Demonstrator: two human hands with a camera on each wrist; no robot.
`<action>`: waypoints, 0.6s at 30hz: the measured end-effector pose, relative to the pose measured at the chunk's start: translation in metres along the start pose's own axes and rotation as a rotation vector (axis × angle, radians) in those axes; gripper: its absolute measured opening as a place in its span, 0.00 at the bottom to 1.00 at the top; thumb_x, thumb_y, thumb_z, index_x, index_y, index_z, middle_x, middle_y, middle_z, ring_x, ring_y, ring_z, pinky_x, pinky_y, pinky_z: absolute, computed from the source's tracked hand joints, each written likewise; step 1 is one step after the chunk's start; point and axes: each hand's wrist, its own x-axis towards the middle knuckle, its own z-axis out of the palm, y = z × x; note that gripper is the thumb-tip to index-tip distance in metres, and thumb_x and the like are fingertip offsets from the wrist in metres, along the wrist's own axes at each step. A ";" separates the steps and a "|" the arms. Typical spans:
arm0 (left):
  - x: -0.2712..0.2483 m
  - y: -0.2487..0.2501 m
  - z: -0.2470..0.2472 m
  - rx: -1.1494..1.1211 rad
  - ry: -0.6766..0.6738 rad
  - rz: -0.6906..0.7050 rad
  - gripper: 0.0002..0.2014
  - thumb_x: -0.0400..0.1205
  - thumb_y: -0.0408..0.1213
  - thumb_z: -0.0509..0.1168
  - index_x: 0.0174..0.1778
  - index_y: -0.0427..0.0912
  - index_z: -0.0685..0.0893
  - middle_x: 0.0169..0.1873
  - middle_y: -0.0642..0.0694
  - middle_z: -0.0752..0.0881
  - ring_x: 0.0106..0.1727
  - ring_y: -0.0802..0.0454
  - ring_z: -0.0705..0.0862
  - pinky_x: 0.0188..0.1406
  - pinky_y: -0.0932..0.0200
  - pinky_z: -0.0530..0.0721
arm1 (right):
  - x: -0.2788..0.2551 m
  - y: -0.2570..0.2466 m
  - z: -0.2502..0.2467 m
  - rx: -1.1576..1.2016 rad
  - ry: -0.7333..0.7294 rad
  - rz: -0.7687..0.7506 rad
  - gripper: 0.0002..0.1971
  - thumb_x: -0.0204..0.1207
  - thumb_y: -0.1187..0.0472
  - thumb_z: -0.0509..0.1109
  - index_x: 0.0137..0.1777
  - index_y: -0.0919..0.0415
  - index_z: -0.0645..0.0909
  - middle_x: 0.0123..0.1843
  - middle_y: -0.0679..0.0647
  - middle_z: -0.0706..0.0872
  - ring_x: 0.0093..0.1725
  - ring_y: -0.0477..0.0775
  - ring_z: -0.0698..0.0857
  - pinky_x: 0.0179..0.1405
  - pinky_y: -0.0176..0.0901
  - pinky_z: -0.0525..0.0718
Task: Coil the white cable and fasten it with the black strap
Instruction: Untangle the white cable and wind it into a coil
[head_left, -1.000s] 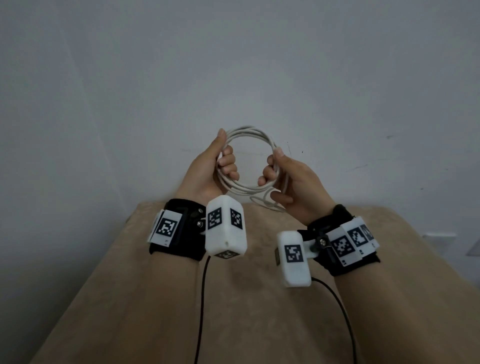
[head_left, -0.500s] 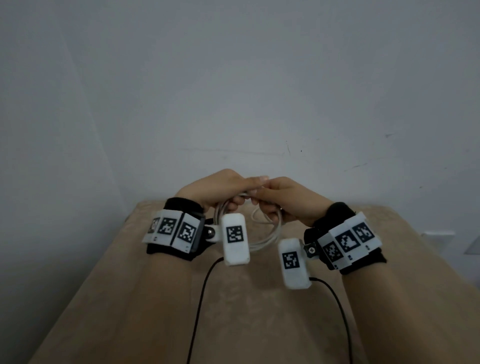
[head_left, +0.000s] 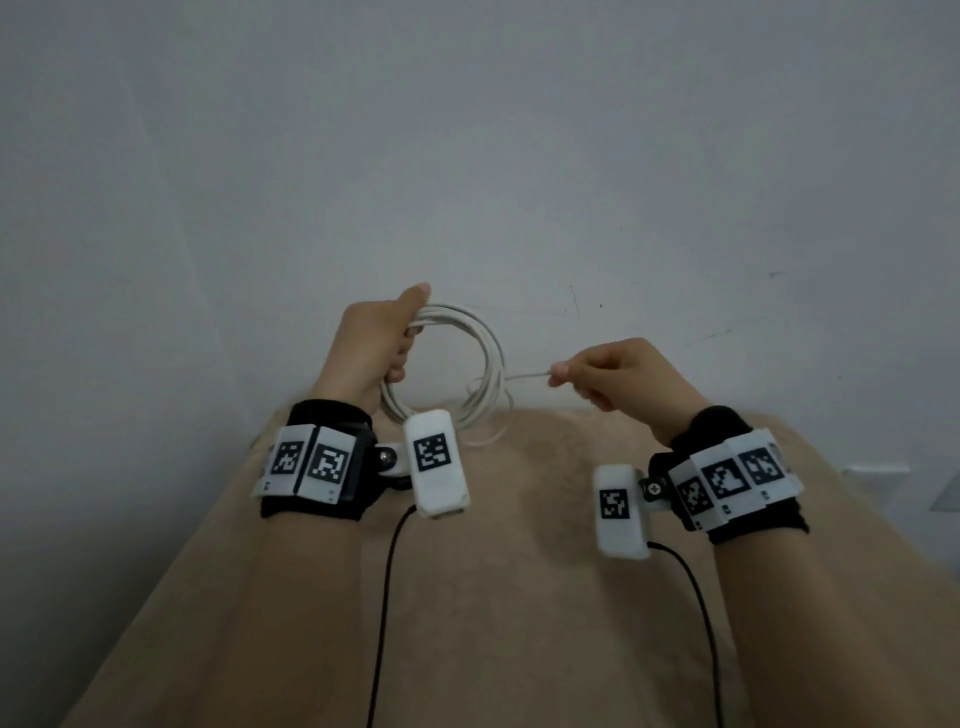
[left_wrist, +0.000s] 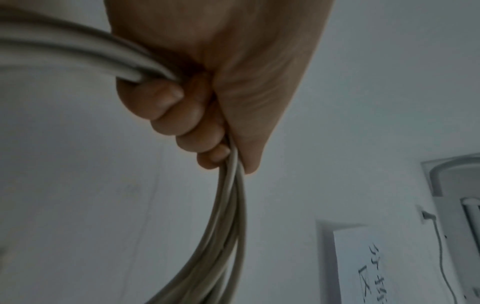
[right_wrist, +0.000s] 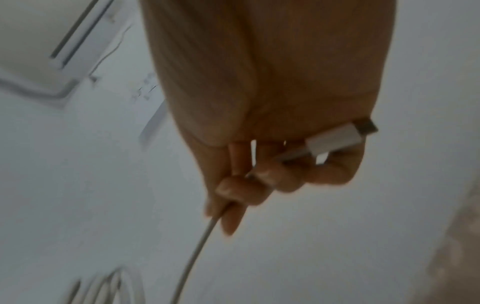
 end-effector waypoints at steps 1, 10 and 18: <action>0.000 0.000 -0.005 -0.007 0.013 -0.003 0.22 0.82 0.46 0.64 0.23 0.45 0.69 0.11 0.56 0.64 0.13 0.59 0.57 0.14 0.69 0.55 | 0.001 0.002 -0.003 0.043 0.096 0.004 0.10 0.77 0.55 0.71 0.37 0.56 0.89 0.21 0.41 0.80 0.22 0.39 0.72 0.26 0.29 0.71; -0.002 0.002 -0.010 0.019 -0.074 -0.006 0.22 0.82 0.45 0.64 0.23 0.45 0.67 0.12 0.55 0.62 0.14 0.59 0.56 0.14 0.69 0.55 | 0.001 0.006 -0.015 0.143 0.294 0.060 0.07 0.73 0.55 0.76 0.39 0.58 0.89 0.31 0.49 0.84 0.23 0.38 0.75 0.22 0.26 0.72; -0.002 0.000 -0.006 -0.022 -0.192 -0.018 0.24 0.82 0.46 0.64 0.22 0.47 0.65 0.14 0.54 0.60 0.15 0.58 0.55 0.15 0.68 0.53 | 0.000 0.000 -0.018 0.217 0.349 -0.027 0.04 0.72 0.59 0.76 0.40 0.58 0.88 0.34 0.50 0.88 0.30 0.33 0.82 0.33 0.26 0.76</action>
